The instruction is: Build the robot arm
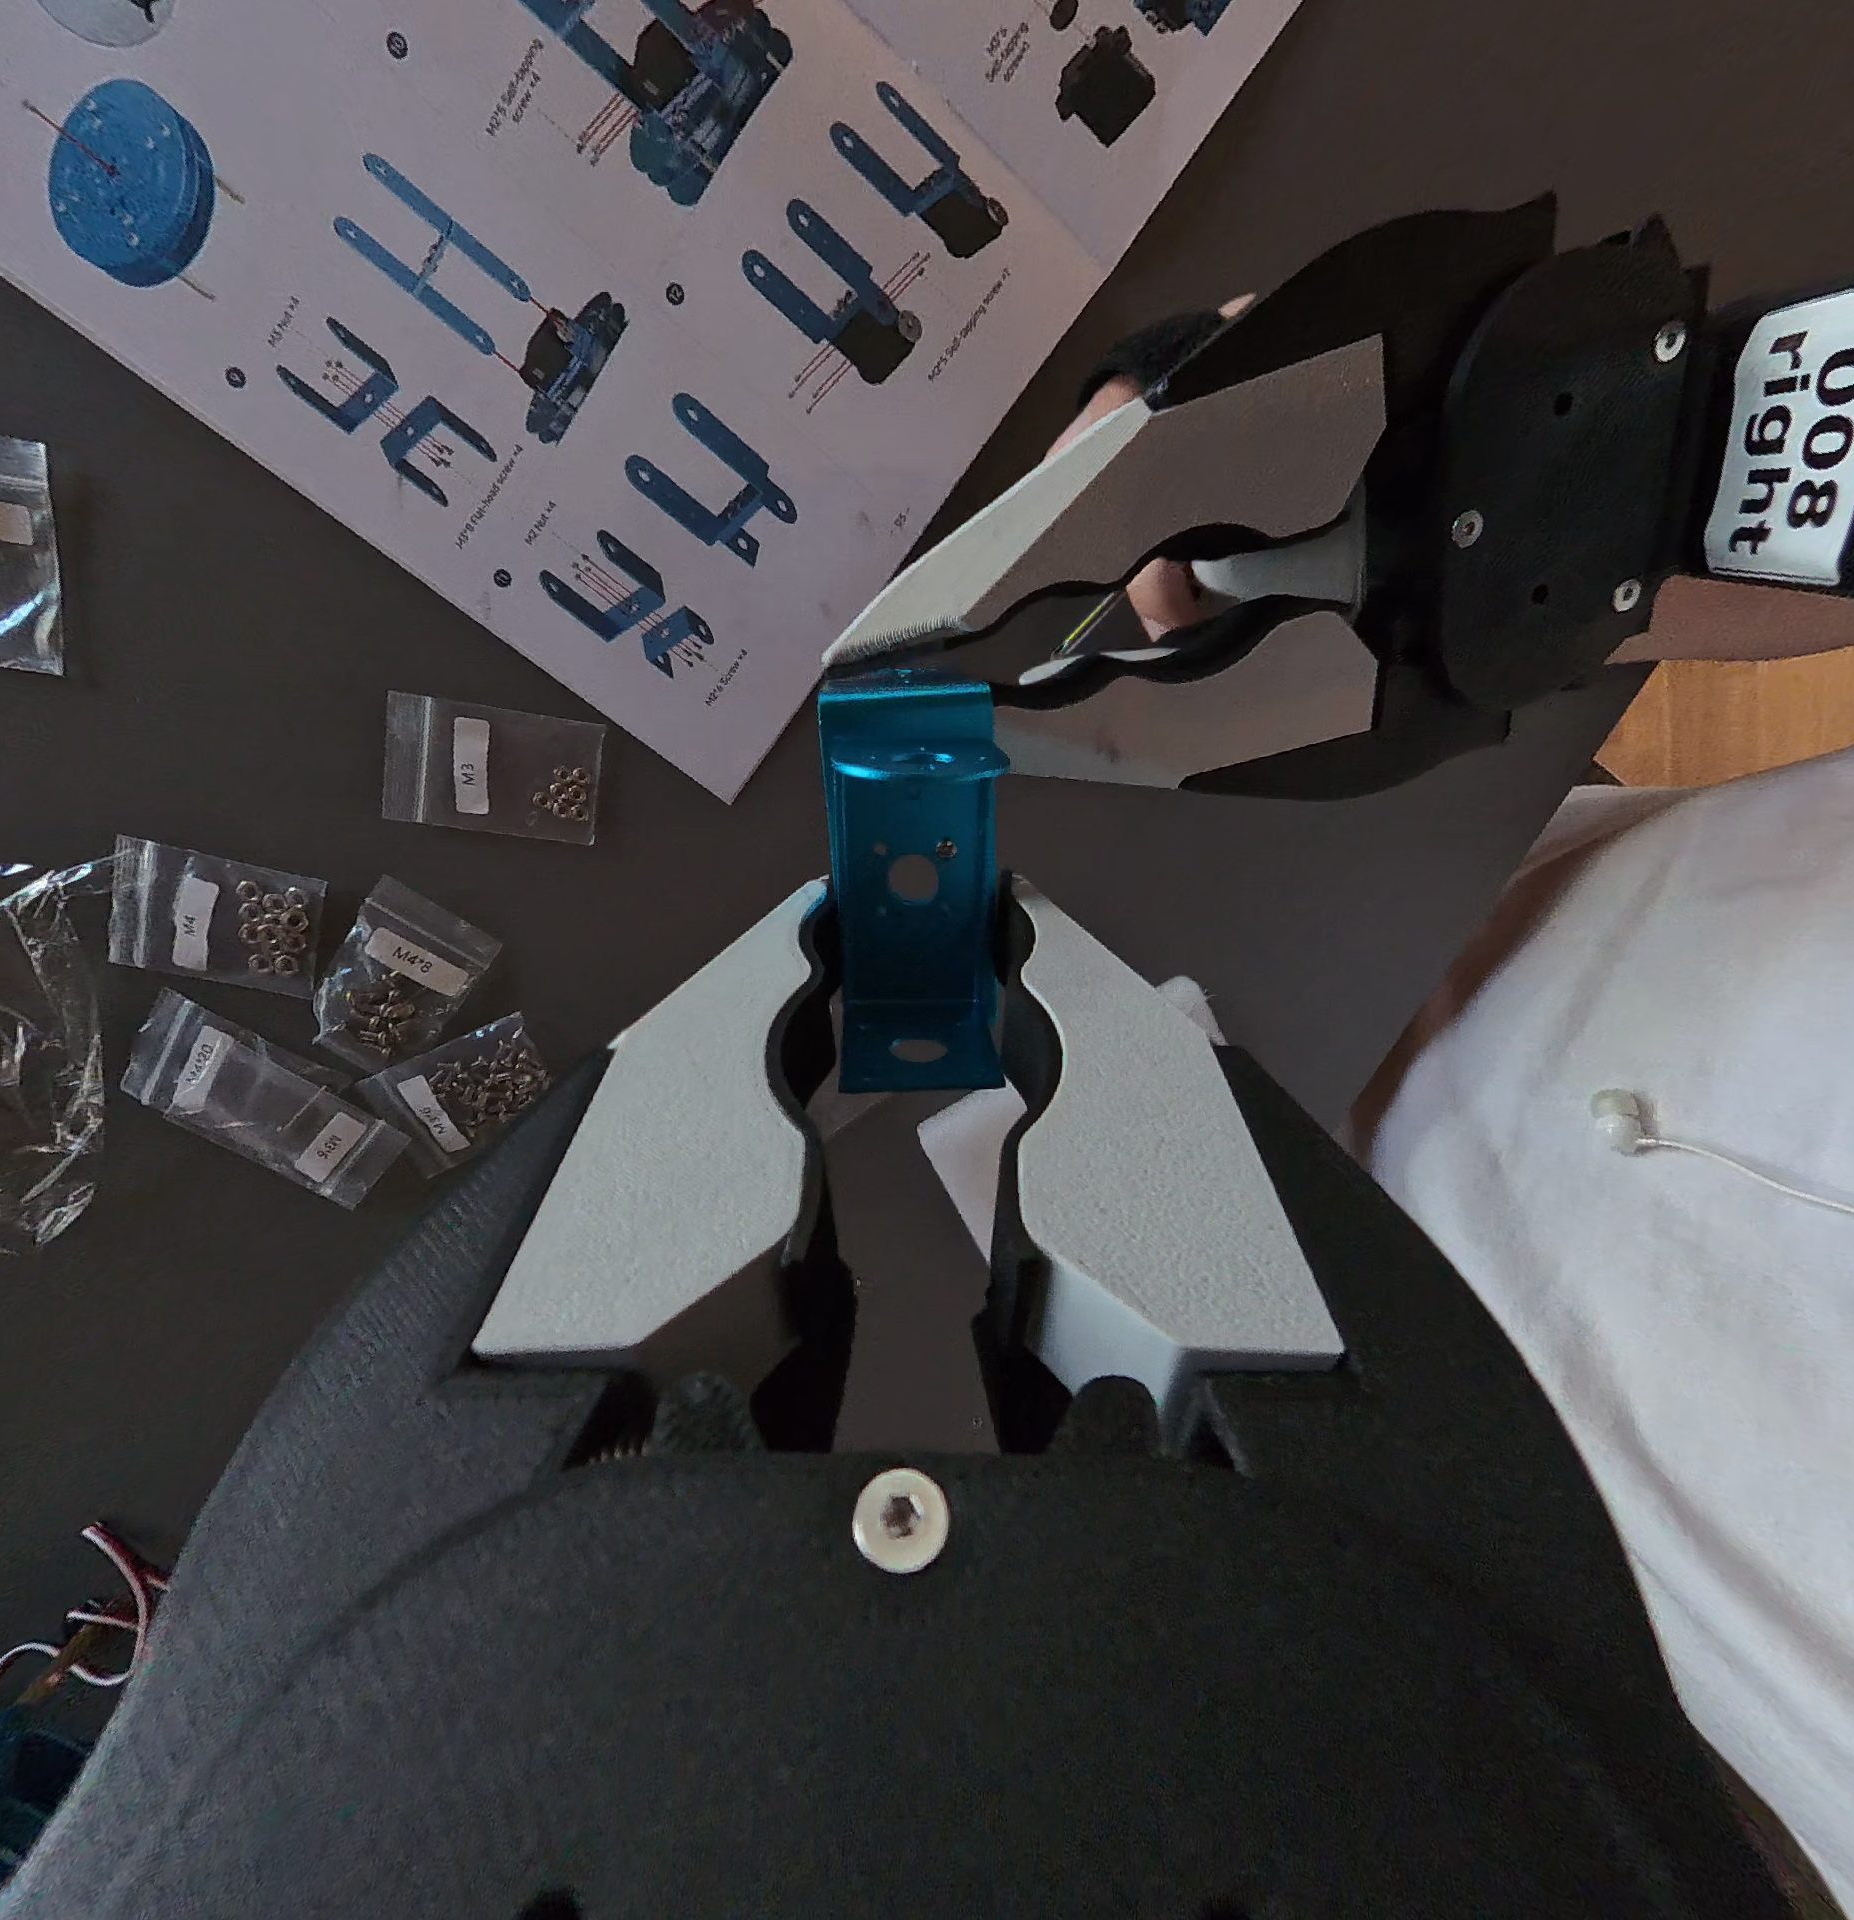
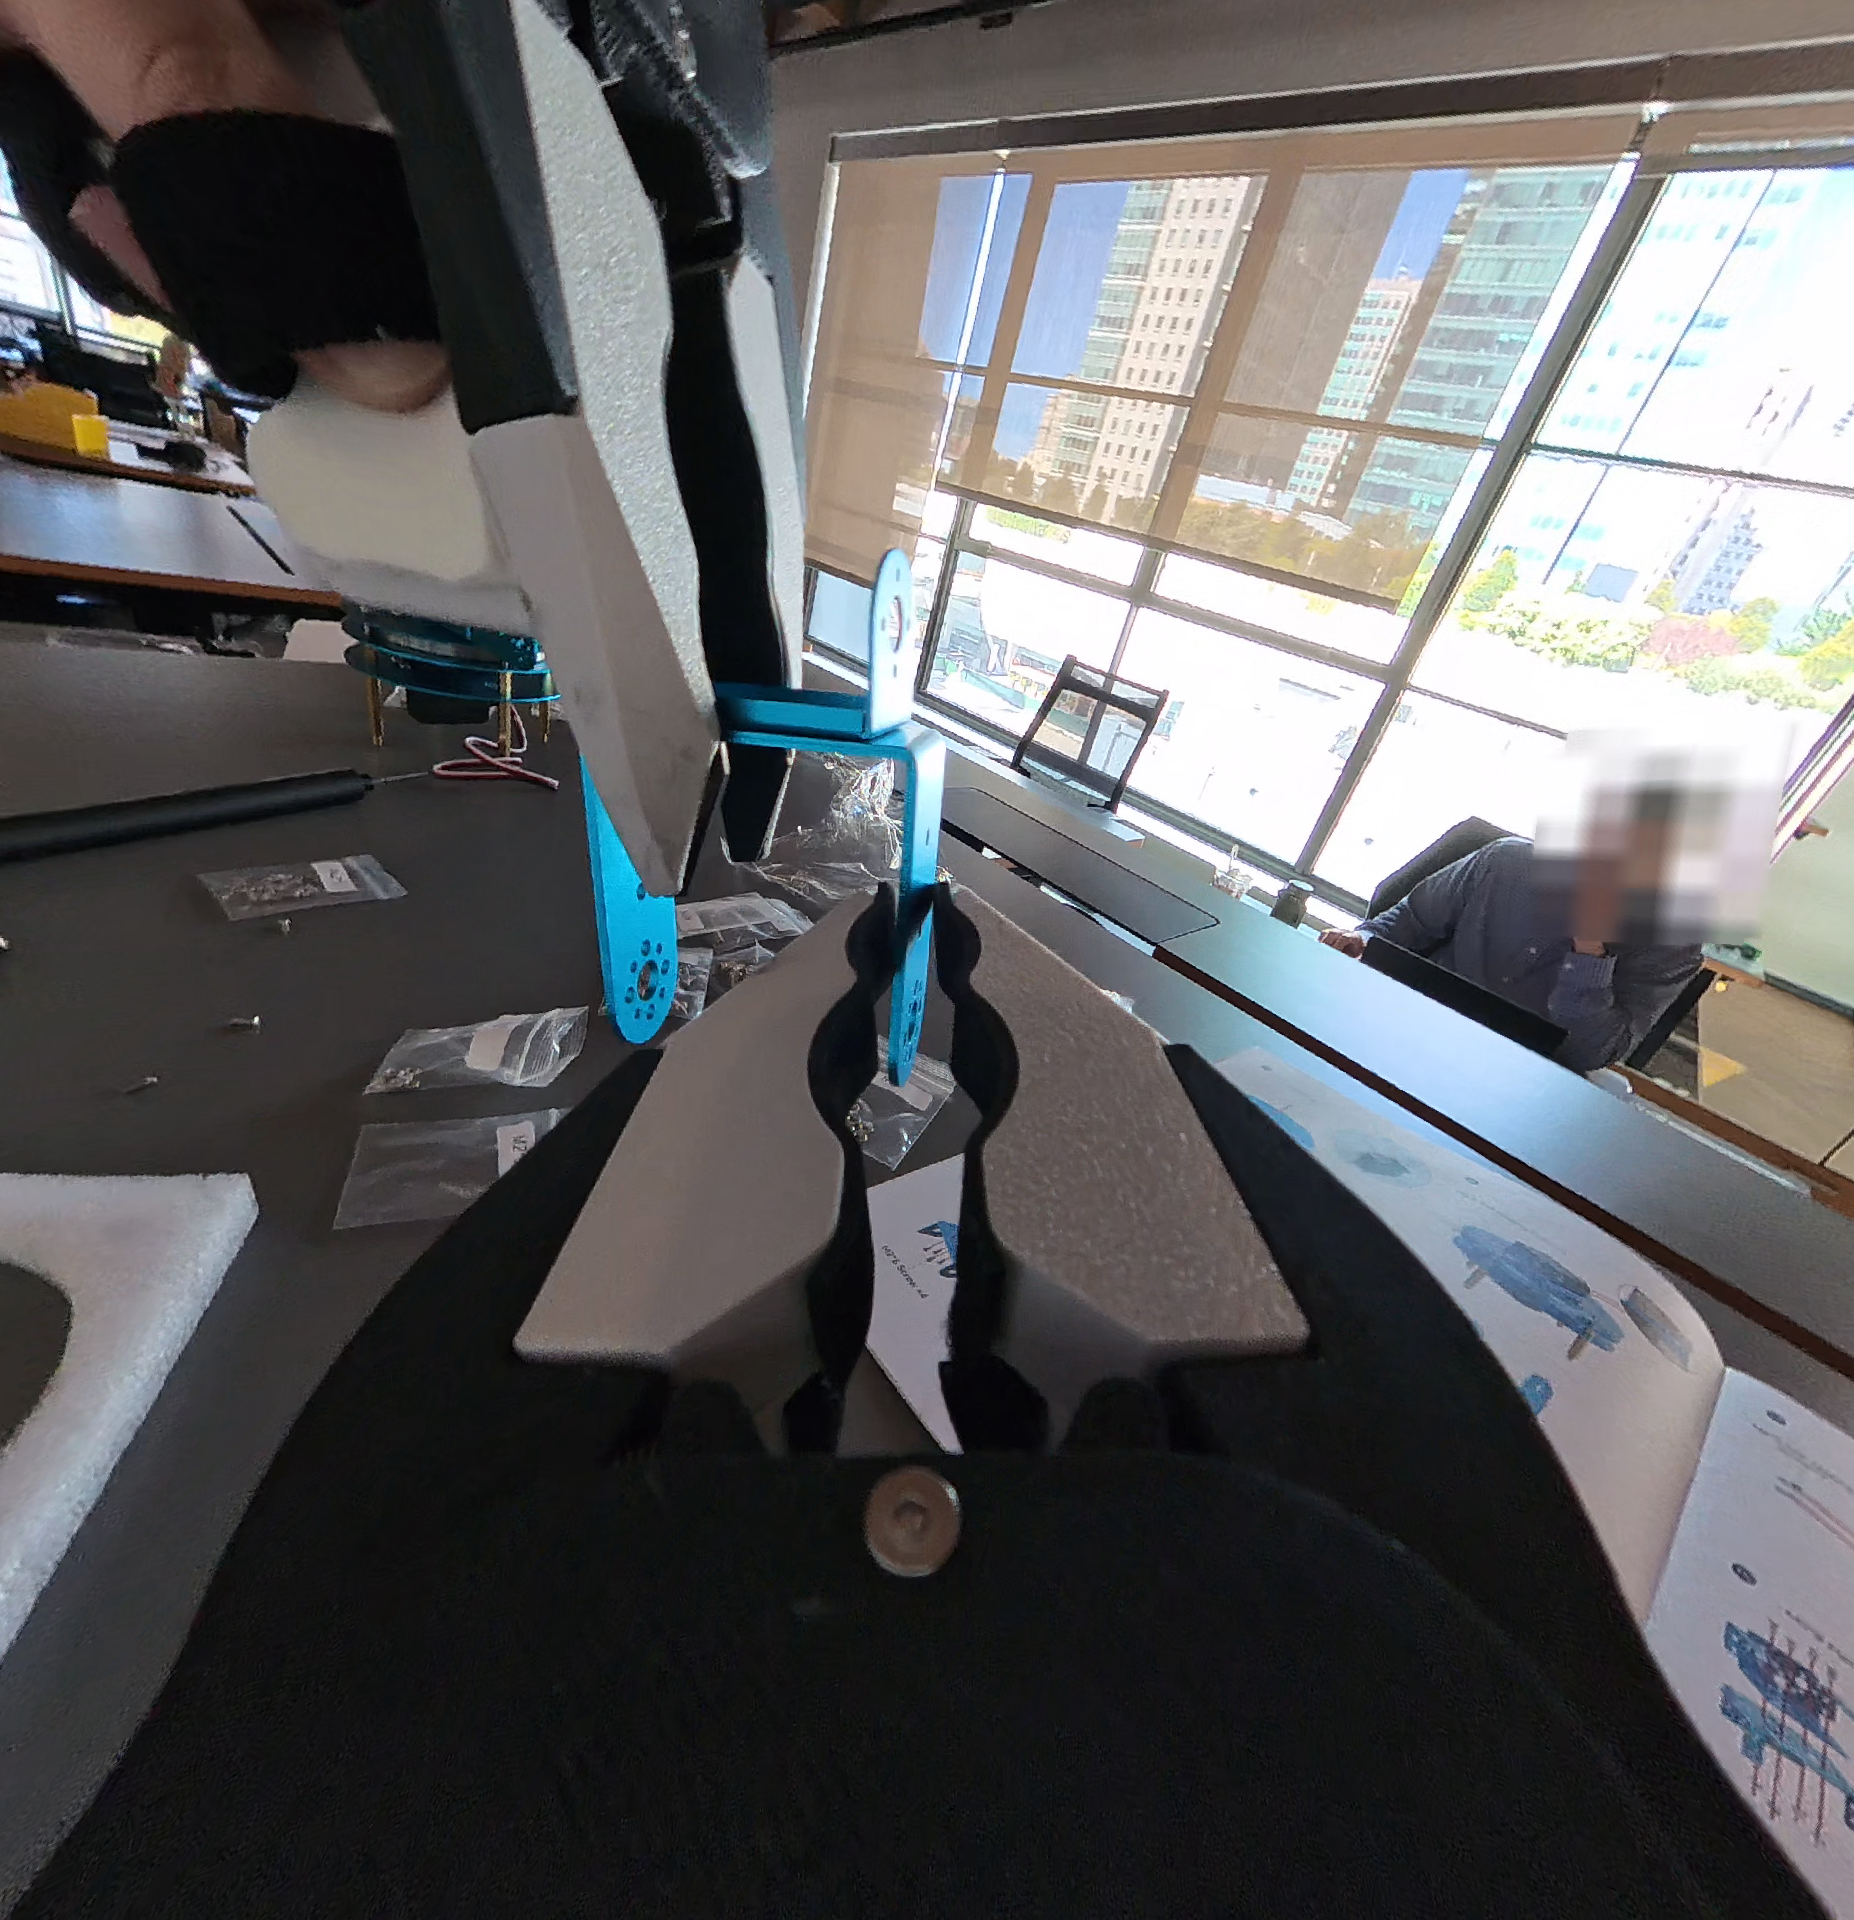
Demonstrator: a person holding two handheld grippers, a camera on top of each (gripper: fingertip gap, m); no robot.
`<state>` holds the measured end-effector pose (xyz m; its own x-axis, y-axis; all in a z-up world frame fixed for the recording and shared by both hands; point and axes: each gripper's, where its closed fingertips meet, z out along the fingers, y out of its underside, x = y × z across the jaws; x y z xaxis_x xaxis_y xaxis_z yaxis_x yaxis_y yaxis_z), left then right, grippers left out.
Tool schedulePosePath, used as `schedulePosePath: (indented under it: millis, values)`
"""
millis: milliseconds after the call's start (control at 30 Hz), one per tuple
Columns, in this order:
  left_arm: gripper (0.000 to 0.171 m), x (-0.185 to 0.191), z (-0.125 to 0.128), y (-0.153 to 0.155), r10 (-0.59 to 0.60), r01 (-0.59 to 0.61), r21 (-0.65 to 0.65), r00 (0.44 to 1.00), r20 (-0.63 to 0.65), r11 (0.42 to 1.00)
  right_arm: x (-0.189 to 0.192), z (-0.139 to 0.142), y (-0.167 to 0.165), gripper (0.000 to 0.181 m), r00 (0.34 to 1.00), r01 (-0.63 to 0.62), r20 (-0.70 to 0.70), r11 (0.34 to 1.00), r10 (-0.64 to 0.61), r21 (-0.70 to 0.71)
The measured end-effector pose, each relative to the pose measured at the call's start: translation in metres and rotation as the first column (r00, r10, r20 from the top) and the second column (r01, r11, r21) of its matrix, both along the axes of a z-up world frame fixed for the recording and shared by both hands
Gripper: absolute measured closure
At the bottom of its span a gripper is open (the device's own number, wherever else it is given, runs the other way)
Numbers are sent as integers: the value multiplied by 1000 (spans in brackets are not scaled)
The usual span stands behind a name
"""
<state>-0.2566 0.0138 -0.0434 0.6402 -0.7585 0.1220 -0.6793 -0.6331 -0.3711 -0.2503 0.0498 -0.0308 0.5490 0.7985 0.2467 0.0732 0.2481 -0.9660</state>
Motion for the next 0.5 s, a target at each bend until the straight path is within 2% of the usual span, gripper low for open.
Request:
schedulePosePath:
  millis: [233,500]
  values:
    - [145,-17,-1,-6,2,-1,48,1000,-4,999,-1,2,-6,156,999,-39,-6,999,39,29]
    - [144,-57,-10,-21,102,-103,28,994,34,994,-17,-9,-26,154,983,-177,42,984,177,4]
